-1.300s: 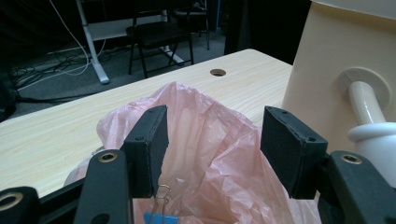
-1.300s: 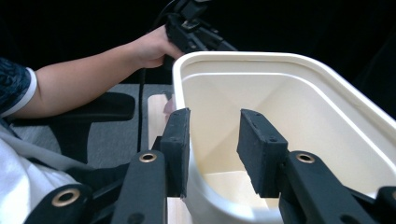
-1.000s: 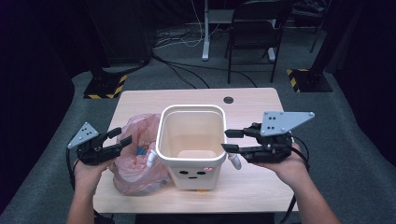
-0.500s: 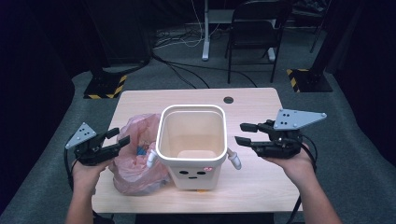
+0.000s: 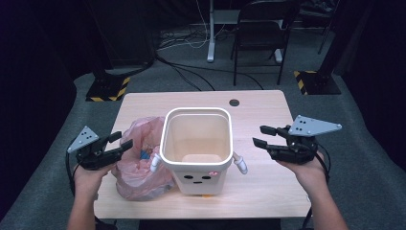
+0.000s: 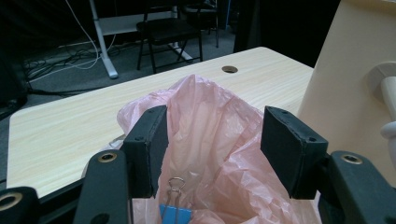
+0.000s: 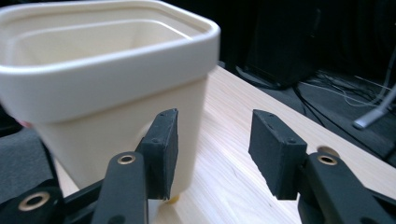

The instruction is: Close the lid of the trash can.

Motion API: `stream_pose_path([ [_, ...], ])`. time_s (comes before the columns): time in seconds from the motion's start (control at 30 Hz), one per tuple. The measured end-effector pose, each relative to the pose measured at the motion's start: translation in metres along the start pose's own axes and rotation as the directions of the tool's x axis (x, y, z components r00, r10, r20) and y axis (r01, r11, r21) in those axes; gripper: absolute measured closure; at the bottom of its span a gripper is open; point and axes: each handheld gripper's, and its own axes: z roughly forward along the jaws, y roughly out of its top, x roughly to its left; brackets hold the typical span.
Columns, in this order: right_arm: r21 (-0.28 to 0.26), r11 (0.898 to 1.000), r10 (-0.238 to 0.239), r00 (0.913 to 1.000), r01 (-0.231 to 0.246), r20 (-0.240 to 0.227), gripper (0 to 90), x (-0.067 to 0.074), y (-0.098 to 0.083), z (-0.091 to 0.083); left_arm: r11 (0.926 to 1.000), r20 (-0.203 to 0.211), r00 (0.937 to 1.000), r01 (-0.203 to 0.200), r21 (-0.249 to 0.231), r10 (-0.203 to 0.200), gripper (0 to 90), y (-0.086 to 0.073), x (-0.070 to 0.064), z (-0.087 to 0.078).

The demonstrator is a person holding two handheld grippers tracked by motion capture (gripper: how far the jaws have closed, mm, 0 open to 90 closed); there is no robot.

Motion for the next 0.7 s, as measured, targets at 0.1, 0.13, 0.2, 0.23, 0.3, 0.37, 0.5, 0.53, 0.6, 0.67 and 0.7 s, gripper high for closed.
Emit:
stream_pose_path([
  [0.1,0.006,1.000,0.018,0.9993,-0.018,0.033,50.8,-0.004,-0.010,0.000,1.0000,0.000,1.0000,0.000,0.000,0.000,41.2,0.000,0.001,0.001],
  [0.13,0.007,1.000,0.024,0.9989,-0.024,0.040,50.8,-0.005,-0.014,0.000,1.0000,0.000,1.0000,0.001,0.001,-0.001,41.2,-0.001,0.001,0.001],
  [0.2,0.012,0.999,0.043,0.9975,-0.044,0.056,50.7,-0.007,-0.021,0.001,1.0000,0.000,1.0000,0.003,0.002,-0.003,41.1,-0.001,0.001,0.001],
  [0.23,0.017,0.999,0.048,0.9966,-0.049,0.066,50.7,-0.008,-0.025,0.002,1.0000,-0.001,1.0000,0.004,0.003,-0.004,41.1,-0.001,0.001,0.002],
  [0.3,0.021,0.998,0.059,0.9948,-0.061,0.083,50.5,-0.010,-0.031,0.002,1.0000,-0.002,1.0000,0.003,0.004,-0.003,41.2,-0.002,0.002,0.002],
  [0.37,0.020,0.997,0.069,0.9931,-0.071,0.095,50.1,-0.012,-0.037,0.003,1.0000,-0.004,1.0000,0.005,0.007,-0.005,41.1,-0.002,0.002,0.003],
  [0.5,0.025,0.994,0.099,0.9891,-0.102,0.109,49.3,-0.015,-0.049,0.005,0.9999,-0.008,1.0000,0.006,0.013,-0.006,41.1,-0.003,0.003,0.004],
  [0.53,0.025,0.994,0.105,0.9879,-0.109,0.114,49.1,-0.015,-0.052,0.006,0.9999,-0.009,1.0000,0.004,0.014,-0.004,41.1,-0.004,0.003,0.004],
  [0.6,0.025,0.992,0.117,0.9858,-0.121,0.121,49.0,-0.016,-0.058,0.007,0.9998,-0.010,1.0000,0.003,0.018,-0.003,41.1,-0.004,0.002,0.004],
  [0.67,0.025,0.992,0.118,0.9836,-0.122,0.137,48.9,-0.015,-0.063,0.010,0.9998,-0.012,0.9999,0.000,0.020,0.000,41.1,-0.004,0.002,0.005],
  [0.7,0.025,0.992,0.118,0.9825,-0.123,0.144,48.9,-0.015,-0.066,0.011,0.9998,-0.013,0.9999,0.001,0.021,-0.001,41.2,-0.005,0.002,0.005],
])
